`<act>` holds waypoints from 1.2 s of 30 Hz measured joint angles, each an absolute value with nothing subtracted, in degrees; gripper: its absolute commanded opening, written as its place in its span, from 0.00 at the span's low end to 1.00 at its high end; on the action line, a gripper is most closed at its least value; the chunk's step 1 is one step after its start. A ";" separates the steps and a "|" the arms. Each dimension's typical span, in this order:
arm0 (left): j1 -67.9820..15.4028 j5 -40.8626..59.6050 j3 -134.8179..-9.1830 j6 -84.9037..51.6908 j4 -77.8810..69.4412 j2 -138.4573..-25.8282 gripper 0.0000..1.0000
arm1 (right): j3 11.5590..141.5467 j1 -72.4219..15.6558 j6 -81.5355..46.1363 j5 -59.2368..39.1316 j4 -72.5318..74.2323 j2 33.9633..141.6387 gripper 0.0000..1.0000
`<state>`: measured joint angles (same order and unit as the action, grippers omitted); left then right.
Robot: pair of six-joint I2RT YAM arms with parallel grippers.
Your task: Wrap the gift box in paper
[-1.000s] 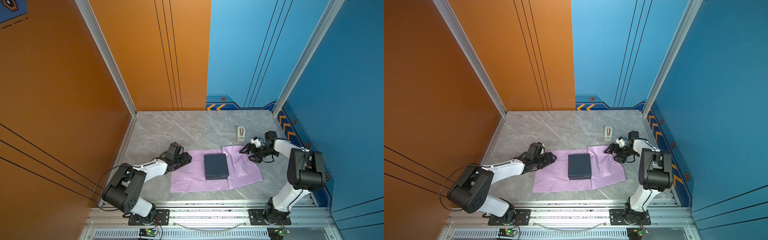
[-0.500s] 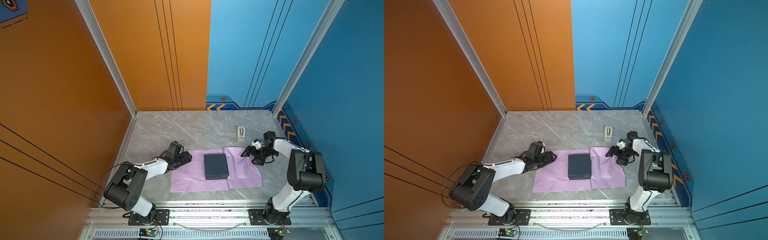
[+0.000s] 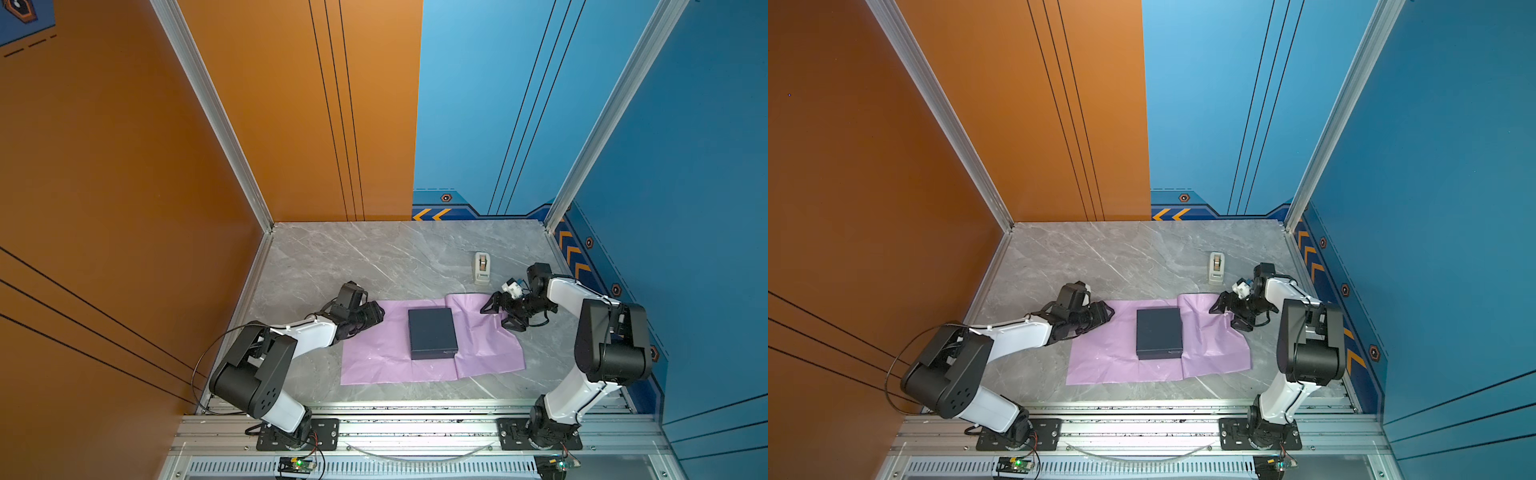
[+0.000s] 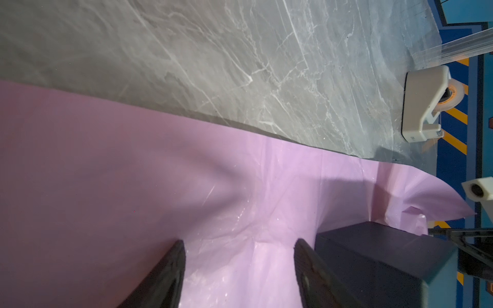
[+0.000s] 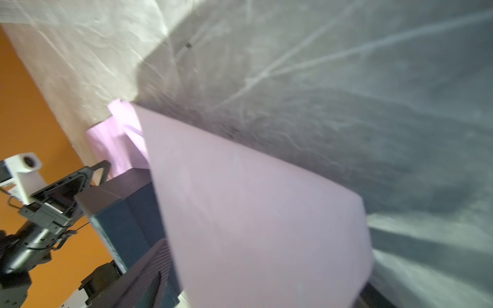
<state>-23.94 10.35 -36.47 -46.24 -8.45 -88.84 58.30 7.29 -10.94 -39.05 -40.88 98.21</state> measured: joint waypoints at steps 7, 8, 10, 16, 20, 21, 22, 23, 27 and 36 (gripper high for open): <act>-23.92 10.37 -36.49 -46.02 -9.06 -89.08 0.66 | 58.89 7.88 -10.92 -39.48 -37.19 99.85 0.85; -23.92 10.37 -36.49 -45.93 -9.13 -89.12 0.66 | 58.87 7.88 -10.92 -39.48 -37.12 99.98 0.85; -23.92 10.37 -36.53 -45.84 -9.26 -89.21 0.66 | 58.67 7.92 -10.92 -39.48 -36.80 99.72 0.85; -23.88 10.39 -36.75 -45.82 -9.58 -89.62 0.66 | 55.83 8.03 -11.66 -43.97 -35.22 95.94 0.85; -23.88 10.39 -36.97 -45.84 -10.24 -90.13 0.66 | 55.66 7.86 -12.01 -44.77 -34.06 95.39 0.85; -23.88 10.41 -36.97 -45.82 -10.37 -90.17 0.66 | 55.77 7.88 -12.01 -44.73 -33.89 95.66 0.85; -23.88 10.41 -36.97 -45.82 -10.46 -90.19 0.66 | 56.10 7.86 -12.01 -44.53 -33.85 96.18 0.85; -23.88 10.41 -36.97 -45.82 -10.55 -90.24 0.66 | 56.53 7.86 -11.97 -44.14 -33.80 96.82 0.85; -23.88 10.41 -37.01 -45.76 -10.55 -90.26 0.66 | 59.44 7.75 -11.84 -41.76 -32.99 101.10 0.85; -23.79 10.55 -37.60 -44.95 -10.52 -90.80 0.66 | 65.47 7.38 -11.92 -41.54 -28.14 107.63 0.85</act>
